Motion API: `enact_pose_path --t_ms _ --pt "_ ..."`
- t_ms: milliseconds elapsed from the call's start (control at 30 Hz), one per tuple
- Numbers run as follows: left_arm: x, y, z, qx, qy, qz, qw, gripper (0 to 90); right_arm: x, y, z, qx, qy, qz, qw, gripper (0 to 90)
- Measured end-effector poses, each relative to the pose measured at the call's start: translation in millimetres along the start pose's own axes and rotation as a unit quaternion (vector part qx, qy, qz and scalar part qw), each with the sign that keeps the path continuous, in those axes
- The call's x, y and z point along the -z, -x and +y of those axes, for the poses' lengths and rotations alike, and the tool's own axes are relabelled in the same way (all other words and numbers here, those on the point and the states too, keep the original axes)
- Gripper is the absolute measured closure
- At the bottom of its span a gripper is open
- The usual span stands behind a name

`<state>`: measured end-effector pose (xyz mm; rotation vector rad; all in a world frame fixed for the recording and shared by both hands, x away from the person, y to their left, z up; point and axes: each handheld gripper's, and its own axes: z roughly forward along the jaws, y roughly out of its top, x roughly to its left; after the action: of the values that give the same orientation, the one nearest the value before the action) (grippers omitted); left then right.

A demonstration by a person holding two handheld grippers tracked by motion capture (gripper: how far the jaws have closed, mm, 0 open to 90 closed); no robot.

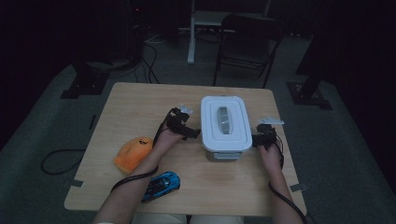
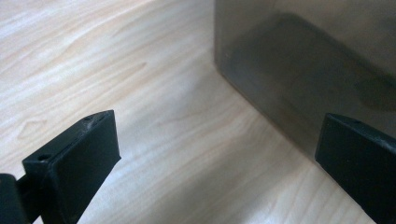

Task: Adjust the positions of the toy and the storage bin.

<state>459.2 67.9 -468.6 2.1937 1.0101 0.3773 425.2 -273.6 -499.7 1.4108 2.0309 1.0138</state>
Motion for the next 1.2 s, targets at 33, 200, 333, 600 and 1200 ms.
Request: enact_pose_path --t_ms 33,200,333,600,1200 --pt "-0.6 0.1 0.9 -0.001 -0.001 -0.001 1.0000 0.4 -1.9 1.1 1.8 -0.001 -0.003 0.003 1.0000 14.1" --pt "-3.9 4.6 6.3 -0.014 -0.008 -0.003 0.9999 0.4 -4.4 2.8 7.1 -0.002 0.003 0.017 0.9999 15.9" --pt "-3.4 7.0 7.4 -0.014 -0.015 0.004 0.9998 0.4 -4.4 2.5 8.2 0.004 0.005 0.023 0.9997 17.2" --pt "2.4 16.4 5.6 -0.030 -0.012 0.011 0.9994 0.4 -0.8 -1.1 7.9 0.015 0.005 0.035 0.9993 23.2" --pt "22.0 43.9 -13.2 -0.049 -0.001 -0.012 0.9987 0.5 26.1 -6.2 -13.9 0.061 0.011 0.078 0.9950 27.0"
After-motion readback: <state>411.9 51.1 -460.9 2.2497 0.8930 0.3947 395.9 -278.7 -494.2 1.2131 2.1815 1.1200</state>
